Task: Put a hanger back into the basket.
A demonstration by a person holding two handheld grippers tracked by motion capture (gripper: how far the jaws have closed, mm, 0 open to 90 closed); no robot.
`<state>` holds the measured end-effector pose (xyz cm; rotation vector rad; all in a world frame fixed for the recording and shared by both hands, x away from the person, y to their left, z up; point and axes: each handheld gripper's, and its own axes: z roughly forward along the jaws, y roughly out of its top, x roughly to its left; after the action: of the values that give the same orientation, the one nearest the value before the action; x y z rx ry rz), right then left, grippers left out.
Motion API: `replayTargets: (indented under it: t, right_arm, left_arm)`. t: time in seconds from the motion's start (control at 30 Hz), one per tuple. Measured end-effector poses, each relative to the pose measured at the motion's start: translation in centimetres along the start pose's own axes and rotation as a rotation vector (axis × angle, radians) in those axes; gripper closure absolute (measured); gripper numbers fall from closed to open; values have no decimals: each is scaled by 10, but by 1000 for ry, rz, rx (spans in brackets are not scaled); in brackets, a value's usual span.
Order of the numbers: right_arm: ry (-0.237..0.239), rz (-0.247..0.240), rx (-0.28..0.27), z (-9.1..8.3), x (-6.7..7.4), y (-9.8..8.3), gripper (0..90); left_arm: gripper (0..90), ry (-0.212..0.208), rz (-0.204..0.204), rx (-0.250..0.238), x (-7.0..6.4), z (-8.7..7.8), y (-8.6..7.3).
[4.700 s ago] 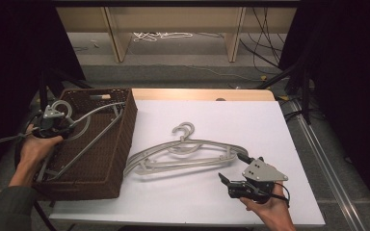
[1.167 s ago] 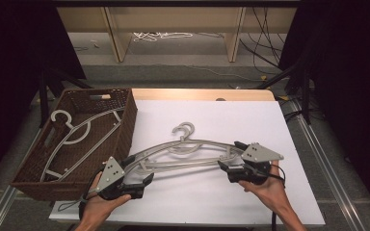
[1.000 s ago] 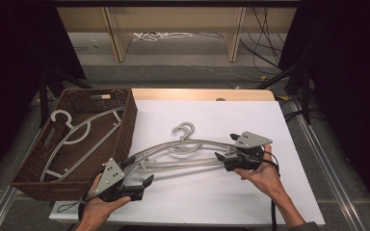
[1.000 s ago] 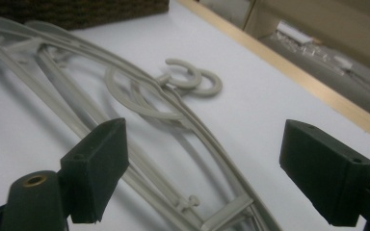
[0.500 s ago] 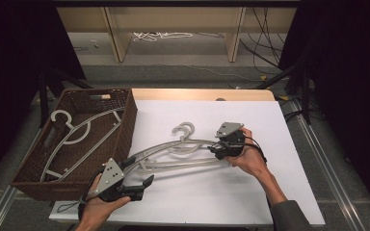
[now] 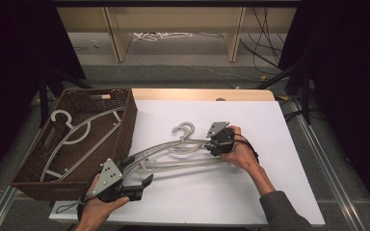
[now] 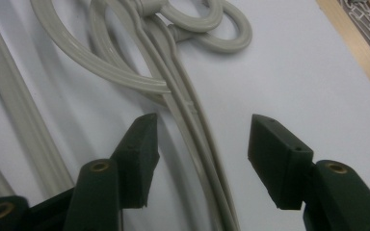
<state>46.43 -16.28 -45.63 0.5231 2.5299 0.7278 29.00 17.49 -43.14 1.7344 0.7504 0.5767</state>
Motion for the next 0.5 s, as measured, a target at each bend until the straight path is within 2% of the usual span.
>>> replayTargets:
  t: [0.2,0.37,0.5]
  right_arm:
    - [15,-29,21,9,0,3,532]
    - [11,-63,40,15,-1,2,565]
    - [16,-69,47,17,-2,-1,608]
  left_arm:
    - [163,-3,-23,-13,1,0,0]
    - [163,3,-22,-5,1,-1,-1]
    - [163,5,-19,-2,1,-1,0]
